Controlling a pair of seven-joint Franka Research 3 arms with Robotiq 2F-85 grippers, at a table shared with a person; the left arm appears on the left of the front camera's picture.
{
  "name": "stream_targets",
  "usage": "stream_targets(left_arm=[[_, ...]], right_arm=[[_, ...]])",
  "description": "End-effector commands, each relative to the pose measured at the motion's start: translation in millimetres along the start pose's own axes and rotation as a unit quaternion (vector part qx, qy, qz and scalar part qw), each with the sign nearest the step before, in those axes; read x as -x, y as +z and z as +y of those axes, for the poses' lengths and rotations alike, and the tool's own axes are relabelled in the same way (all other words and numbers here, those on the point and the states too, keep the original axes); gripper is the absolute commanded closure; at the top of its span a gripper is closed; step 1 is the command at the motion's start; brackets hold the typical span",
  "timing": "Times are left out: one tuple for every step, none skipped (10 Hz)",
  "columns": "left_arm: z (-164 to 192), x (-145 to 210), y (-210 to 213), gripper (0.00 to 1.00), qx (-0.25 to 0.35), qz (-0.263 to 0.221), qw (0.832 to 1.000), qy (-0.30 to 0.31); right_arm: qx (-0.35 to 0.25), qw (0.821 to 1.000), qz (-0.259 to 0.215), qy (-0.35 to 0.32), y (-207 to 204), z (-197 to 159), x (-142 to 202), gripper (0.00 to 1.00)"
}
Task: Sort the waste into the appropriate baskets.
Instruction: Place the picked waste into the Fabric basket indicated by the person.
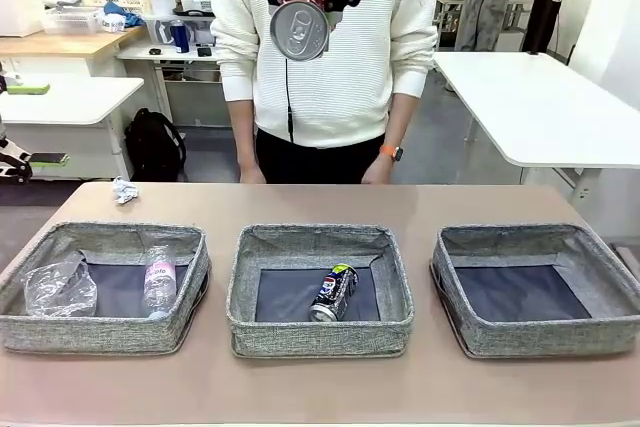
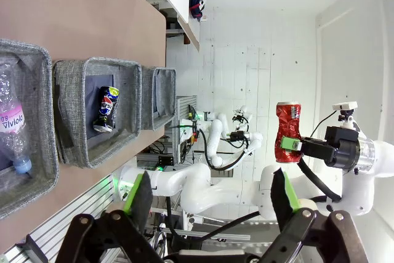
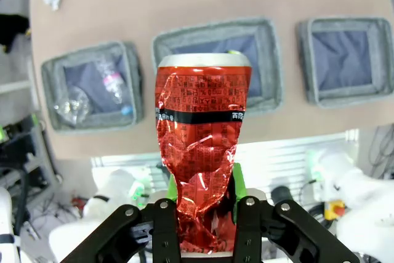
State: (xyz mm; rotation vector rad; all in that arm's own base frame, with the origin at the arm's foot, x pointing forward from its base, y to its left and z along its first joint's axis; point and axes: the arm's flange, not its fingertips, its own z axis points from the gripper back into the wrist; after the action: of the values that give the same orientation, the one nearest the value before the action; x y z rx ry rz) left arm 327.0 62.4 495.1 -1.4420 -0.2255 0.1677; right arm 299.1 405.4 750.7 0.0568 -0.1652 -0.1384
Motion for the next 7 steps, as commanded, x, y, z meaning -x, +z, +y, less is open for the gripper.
stream_targets(left_arm=[[-2.7, 0.7, 0.2, 0.00, 0.007, 0.001, 1.000, -0.002], [-2.7, 0.7, 0.2, 0.00, 0.007, 0.001, 1.000, -0.002], [-2.7, 0.7, 0.2, 0.00, 0.007, 0.001, 1.000, -0.002], [-2.7, 0.7, 0.2, 0.00, 0.007, 0.001, 1.000, -0.002], [-2.7, 0.7, 0.2, 0.00, 0.007, 0.001, 1.000, -0.002], [-2.7, 0.7, 0.2, 0.00, 0.007, 0.001, 1.000, -0.002], [-2.7, 0.7, 0.2, 0.00, 0.007, 0.001, 1.000, -0.002]], right_arm=[[-0.001, 1.000, 0.001, -0.001, 0.7, -1.4, 0.9, 0.65], [-0.001, 1.000, 0.001, -0.001, 0.7, -1.4, 0.9, 0.65], [-0.001, 1.000, 0.001, -0.001, 0.7, -1.4, 0.9, 0.65], [-0.001, 1.000, 0.001, -0.001, 0.7, -1.4, 0.9, 0.65], [-0.001, 1.000, 0.001, -0.001, 0.7, -1.4, 0.9, 0.65], [-0.001, 1.000, 0.001, -0.001, 0.7, -1.4, 0.9, 0.65], [-0.001, 1.000, 0.001, -0.001, 0.7, -1.4, 0.9, 0.65]])
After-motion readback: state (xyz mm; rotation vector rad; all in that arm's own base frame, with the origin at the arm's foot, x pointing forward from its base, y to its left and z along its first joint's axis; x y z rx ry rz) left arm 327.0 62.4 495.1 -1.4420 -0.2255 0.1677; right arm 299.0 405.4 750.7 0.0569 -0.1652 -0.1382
